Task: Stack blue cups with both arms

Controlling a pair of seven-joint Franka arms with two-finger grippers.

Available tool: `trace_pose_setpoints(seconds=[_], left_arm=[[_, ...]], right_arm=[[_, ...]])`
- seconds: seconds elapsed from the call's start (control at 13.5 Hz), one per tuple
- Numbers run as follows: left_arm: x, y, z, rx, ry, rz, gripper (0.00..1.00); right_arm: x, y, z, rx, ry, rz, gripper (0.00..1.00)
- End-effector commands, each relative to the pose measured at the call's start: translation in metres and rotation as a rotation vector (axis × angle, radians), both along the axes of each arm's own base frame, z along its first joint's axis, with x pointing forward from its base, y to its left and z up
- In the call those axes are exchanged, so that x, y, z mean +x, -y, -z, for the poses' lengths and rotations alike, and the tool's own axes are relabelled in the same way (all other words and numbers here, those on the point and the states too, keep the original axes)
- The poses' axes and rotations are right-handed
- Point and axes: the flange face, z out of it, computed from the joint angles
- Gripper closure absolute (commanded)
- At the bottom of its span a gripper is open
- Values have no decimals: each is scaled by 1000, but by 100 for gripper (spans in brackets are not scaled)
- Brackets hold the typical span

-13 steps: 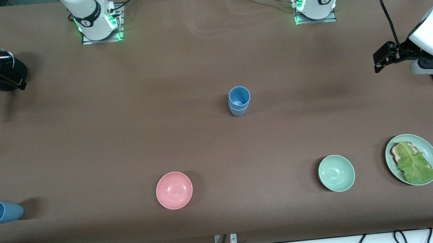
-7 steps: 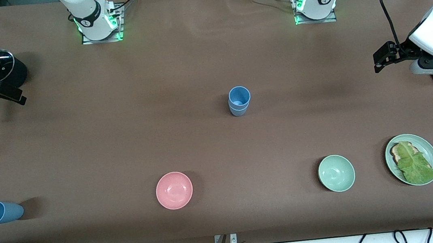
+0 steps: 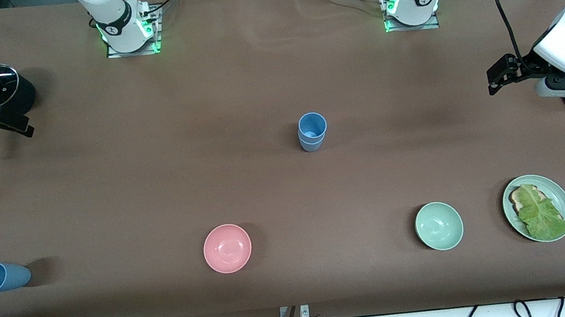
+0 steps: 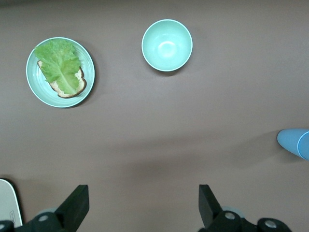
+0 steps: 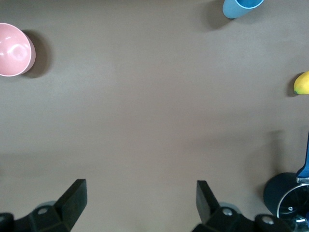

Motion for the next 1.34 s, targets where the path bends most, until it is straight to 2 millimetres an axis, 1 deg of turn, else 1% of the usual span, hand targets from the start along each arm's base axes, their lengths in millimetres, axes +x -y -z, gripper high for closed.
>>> trace_pose_setpoints(seconds=[0.0, 0.22, 0.52, 0.82, 1.26], left_arm=[[-2, -2, -4, -16, -5, 16, 0], [-1, -1, -5, -18, -2, 15, 0], [-1, -1, -5, -18, -2, 17, 0], [-1, -3, -5, -18, -2, 14, 0], [-1, -2, -5, -18, -2, 15, 0]], right_arm=[[5, 1, -4, 0, 0, -20, 0], [6, 2, -2, 2, -1, -31, 0], [7, -6, -3, -1, 5, -44, 0], [7, -3, -3, 1, 6, -41, 0], [8, -6, -3, 8, 11, -43, 0]])
